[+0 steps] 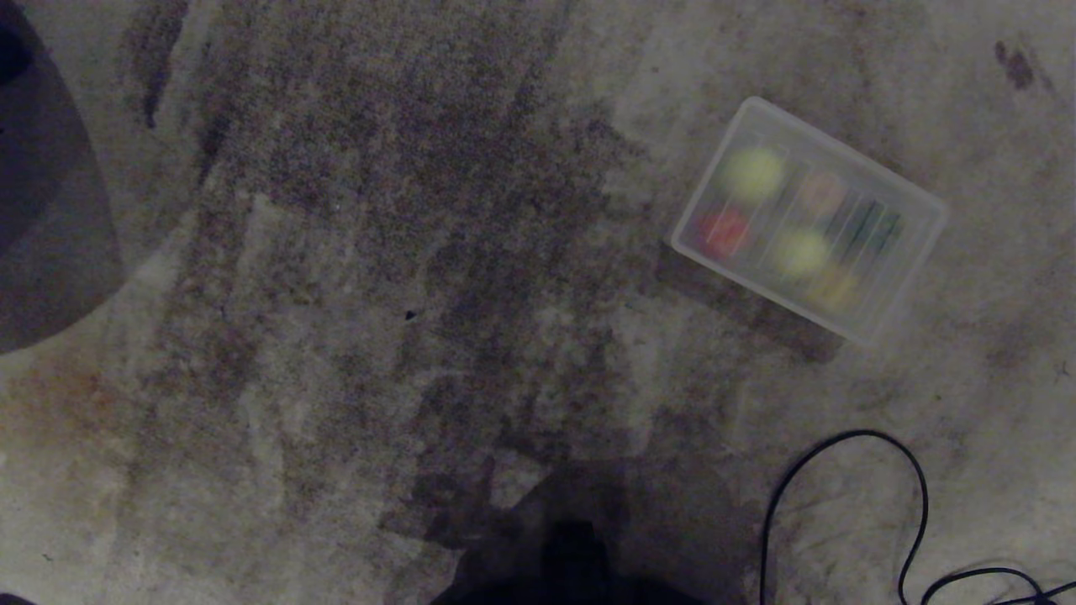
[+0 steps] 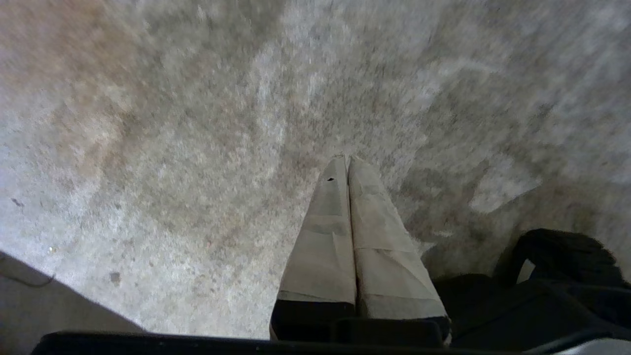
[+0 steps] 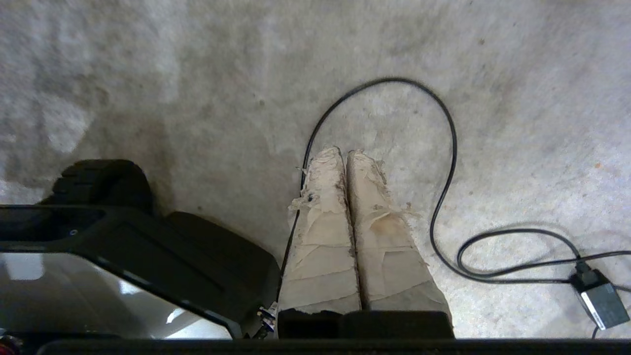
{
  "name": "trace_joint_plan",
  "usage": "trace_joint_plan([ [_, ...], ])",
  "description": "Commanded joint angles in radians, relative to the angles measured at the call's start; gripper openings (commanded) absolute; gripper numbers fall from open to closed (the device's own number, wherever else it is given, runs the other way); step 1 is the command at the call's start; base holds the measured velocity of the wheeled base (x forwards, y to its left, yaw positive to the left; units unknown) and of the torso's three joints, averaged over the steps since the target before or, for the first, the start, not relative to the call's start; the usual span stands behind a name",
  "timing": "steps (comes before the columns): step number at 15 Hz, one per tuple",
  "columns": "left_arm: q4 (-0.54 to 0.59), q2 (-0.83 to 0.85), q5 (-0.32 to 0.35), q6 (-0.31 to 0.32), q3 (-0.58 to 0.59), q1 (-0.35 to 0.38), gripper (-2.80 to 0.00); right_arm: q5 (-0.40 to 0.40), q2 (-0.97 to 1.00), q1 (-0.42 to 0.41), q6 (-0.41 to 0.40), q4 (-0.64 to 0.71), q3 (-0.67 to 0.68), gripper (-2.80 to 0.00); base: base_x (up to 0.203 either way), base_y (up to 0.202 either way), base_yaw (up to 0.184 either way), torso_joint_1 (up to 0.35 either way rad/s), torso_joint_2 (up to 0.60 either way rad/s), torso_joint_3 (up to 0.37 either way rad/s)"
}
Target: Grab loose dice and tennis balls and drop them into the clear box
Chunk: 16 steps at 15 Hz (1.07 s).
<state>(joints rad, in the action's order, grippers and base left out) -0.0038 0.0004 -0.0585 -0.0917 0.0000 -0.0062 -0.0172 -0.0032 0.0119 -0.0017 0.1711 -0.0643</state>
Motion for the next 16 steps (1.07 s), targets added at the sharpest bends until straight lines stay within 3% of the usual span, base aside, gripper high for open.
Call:
trace_joint_plan([
  [1, -0.001, 0.001, -0.001, 0.0, 0.002, 0.0, -2.8, -0.001, 0.003, 0.0, 0.0, 0.001, 0.0, -2.8, 0.0, 0.0, 0.0, -0.004, 0.01, 0.215],
  [16, -0.001, 0.001, -0.003, -0.013, 0.002, 0.0, -2.8, -0.001, 0.003, 0.0, 0.0, 0.001, 0.0, -2.8, 0.0, 0.0, 0.0, 0.003, 0.0, 0.201],
])
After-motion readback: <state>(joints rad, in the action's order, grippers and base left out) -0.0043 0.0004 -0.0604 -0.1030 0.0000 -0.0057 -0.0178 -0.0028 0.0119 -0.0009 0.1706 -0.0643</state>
